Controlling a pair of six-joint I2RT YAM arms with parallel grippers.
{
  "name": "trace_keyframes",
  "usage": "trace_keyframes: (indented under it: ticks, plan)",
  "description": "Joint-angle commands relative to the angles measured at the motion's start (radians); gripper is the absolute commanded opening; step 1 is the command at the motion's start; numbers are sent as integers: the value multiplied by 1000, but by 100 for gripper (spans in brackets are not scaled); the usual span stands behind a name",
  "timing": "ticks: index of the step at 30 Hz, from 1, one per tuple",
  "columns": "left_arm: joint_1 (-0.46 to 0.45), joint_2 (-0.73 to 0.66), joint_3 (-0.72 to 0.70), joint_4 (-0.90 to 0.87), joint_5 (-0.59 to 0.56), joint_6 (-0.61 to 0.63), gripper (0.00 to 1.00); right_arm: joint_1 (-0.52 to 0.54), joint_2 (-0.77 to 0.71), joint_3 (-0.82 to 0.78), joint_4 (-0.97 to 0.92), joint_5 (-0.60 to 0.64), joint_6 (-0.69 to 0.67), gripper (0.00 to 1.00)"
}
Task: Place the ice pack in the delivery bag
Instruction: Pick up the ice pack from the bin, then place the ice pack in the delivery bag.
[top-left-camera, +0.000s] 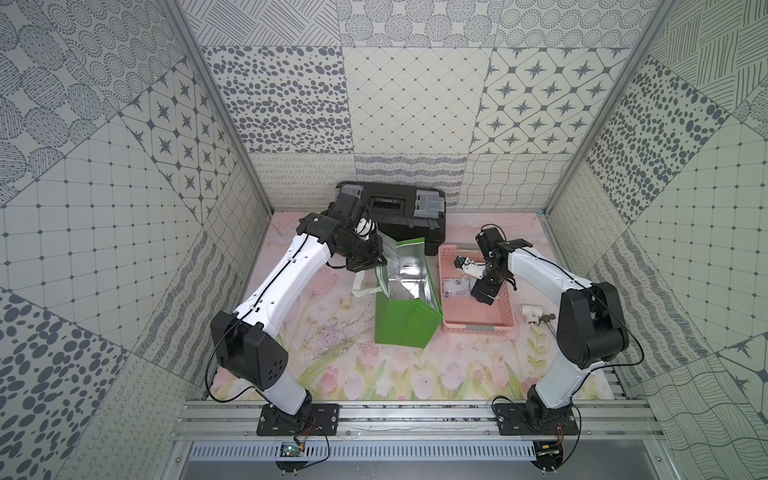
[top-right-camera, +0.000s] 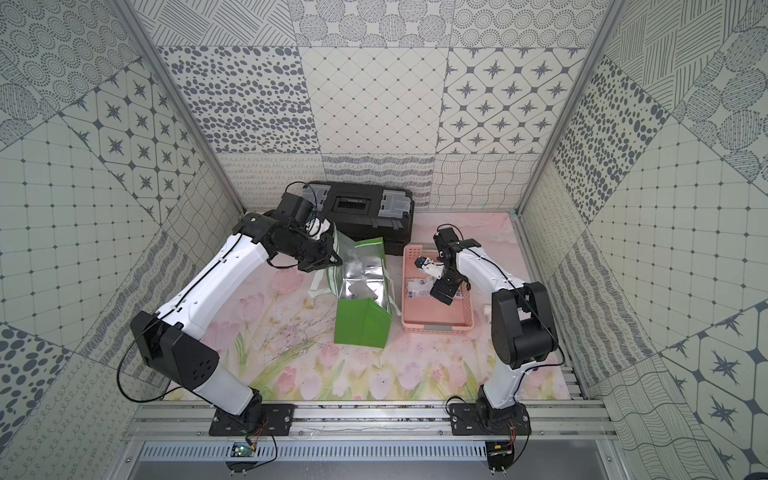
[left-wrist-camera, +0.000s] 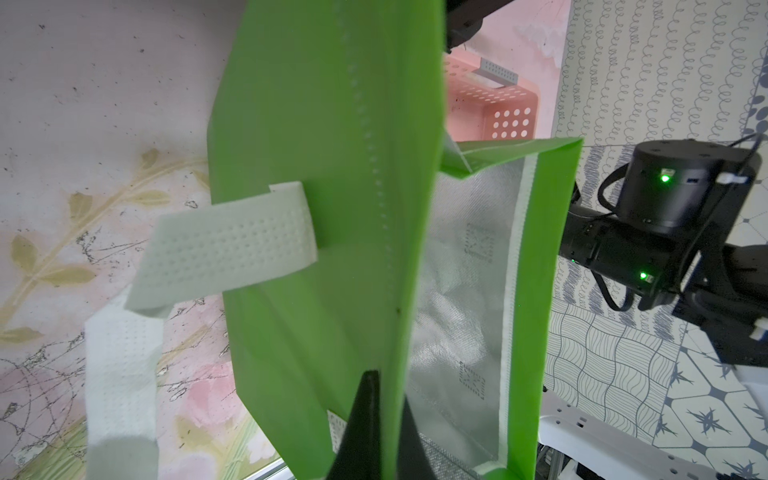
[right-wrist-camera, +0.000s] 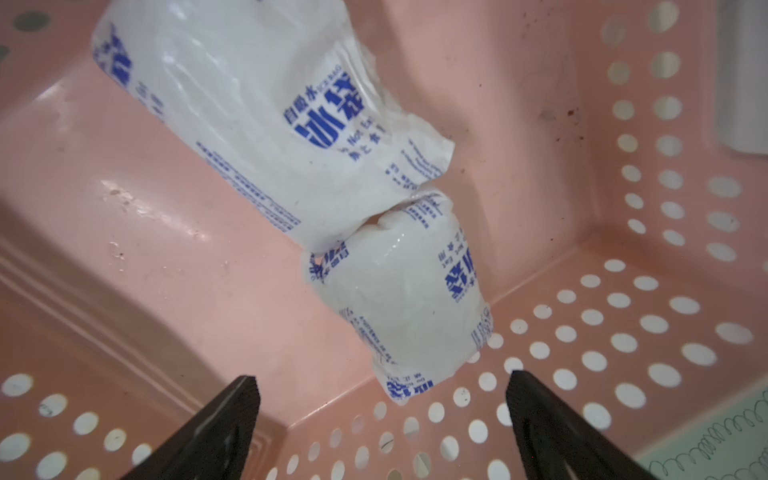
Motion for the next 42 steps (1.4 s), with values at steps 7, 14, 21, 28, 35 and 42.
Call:
trace_keyframes:
  ticks: [7,14,21,28,35,42]
  plan:
    - [5,-3,9,3,-29,5,0,-40,155,76,23,-87,-41,94]
    - [3,-1,13,4,-31,0,0,-50,171,78,26,-124,-14,60]
    - [4,7,29,-7,-22,15,0,-80,-13,82,87,-206,83,47]
    - [5,14,31,3,3,22,0,-70,-342,162,159,-429,355,46]
    - [2,25,42,18,41,10,0,110,-469,234,329,-490,568,44]
    - [2,23,48,1,18,22,0,341,-326,282,426,-472,641,47]
